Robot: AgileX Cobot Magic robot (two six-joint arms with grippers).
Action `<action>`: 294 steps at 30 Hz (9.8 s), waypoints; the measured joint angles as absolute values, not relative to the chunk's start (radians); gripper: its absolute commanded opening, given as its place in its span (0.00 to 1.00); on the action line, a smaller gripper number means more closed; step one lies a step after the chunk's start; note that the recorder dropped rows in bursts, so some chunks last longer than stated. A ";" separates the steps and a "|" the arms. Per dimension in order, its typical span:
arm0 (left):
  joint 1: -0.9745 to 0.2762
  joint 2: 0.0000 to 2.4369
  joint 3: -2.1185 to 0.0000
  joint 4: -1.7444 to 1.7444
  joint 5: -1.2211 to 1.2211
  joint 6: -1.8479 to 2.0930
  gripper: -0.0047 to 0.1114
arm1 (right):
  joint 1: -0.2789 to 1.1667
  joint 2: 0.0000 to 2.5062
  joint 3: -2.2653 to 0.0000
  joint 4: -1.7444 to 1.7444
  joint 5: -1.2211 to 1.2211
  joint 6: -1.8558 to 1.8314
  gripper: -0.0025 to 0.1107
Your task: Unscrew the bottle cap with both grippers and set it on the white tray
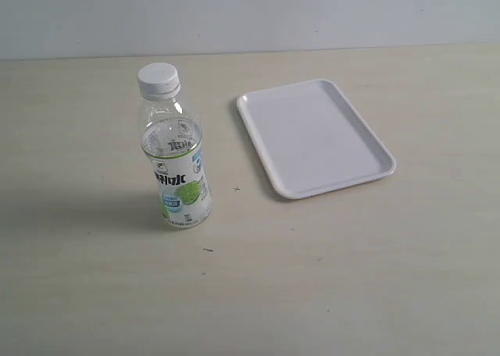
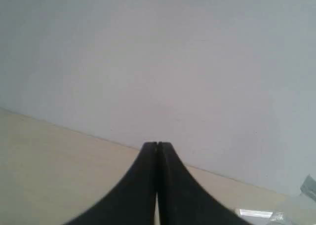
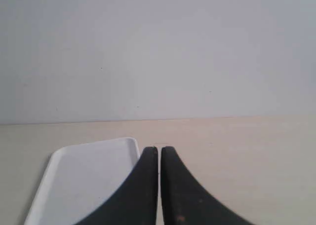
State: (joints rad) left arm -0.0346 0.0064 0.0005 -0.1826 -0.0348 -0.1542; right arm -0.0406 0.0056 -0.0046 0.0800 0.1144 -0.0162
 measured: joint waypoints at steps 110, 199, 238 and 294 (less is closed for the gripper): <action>-0.381 1.809 -0.292 0.525 -0.859 0.150 0.59 | -0.041 0.006 -0.005 0.080 0.090 -0.016 0.05; -0.379 2.074 -0.531 0.704 -1.169 -0.034 0.04 | -0.041 0.006 -0.005 0.080 0.090 -0.016 0.05; -0.379 2.028 -0.531 0.757 -1.167 -0.053 0.04 | -0.041 0.006 -0.005 0.240 0.072 0.177 0.05; -0.379 2.028 -0.531 0.753 -1.153 -0.053 0.04 | -0.041 0.857 -0.305 -0.363 -0.733 0.888 0.02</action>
